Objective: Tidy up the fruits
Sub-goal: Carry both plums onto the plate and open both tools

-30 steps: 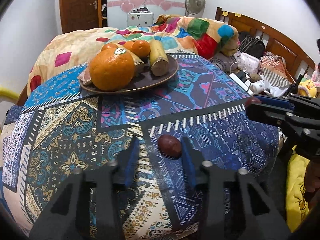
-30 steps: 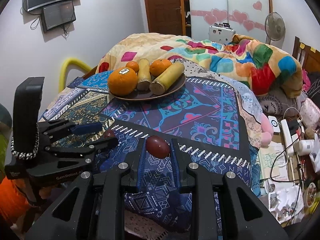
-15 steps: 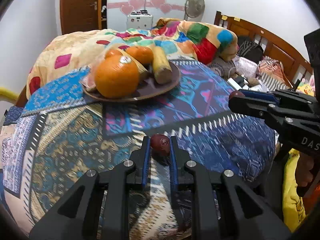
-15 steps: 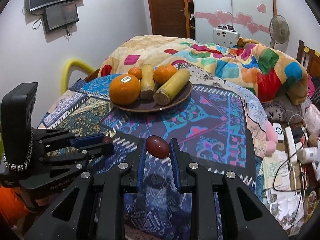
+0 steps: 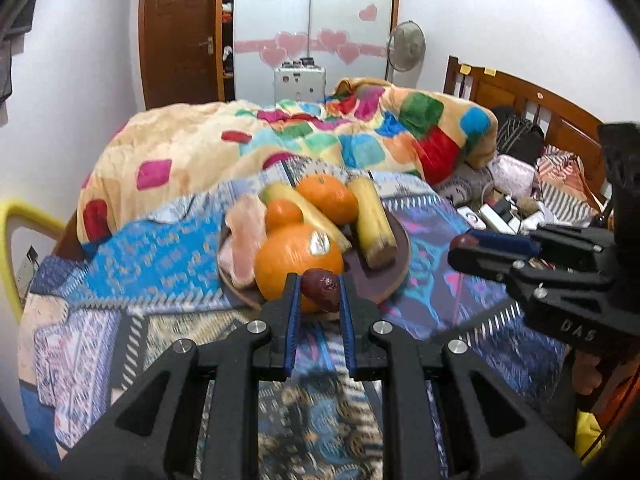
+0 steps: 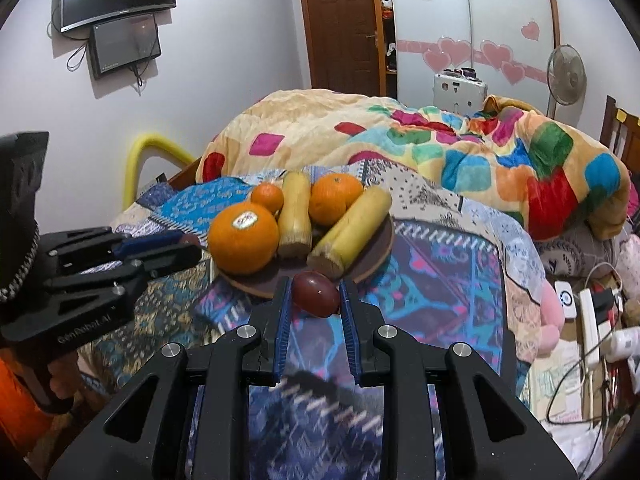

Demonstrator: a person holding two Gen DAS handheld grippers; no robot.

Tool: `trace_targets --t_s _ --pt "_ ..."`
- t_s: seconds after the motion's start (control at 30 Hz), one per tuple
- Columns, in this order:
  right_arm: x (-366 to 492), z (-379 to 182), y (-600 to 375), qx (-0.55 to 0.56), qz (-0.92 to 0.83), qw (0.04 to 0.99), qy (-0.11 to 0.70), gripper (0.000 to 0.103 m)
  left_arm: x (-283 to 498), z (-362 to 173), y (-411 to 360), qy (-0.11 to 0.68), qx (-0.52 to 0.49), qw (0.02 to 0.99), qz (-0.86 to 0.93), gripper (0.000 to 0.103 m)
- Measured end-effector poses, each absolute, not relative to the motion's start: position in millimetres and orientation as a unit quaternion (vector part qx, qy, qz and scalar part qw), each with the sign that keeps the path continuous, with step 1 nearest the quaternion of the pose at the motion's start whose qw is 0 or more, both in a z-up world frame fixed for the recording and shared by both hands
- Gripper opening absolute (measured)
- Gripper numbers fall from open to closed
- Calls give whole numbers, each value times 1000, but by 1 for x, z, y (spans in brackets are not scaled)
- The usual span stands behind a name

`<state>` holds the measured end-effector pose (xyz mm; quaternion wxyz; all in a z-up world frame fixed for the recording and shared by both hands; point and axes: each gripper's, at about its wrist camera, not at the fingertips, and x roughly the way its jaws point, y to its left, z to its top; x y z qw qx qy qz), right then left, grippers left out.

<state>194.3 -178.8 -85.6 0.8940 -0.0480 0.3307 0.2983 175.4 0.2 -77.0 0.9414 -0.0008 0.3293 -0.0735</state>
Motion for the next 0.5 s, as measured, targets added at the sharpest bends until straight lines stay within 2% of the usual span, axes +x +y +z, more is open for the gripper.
trace_targets --t_s 0.5 --pt "235 -86 -152 -72 306 893 321 22 226 -65 -1 313 14 946 -87 18"
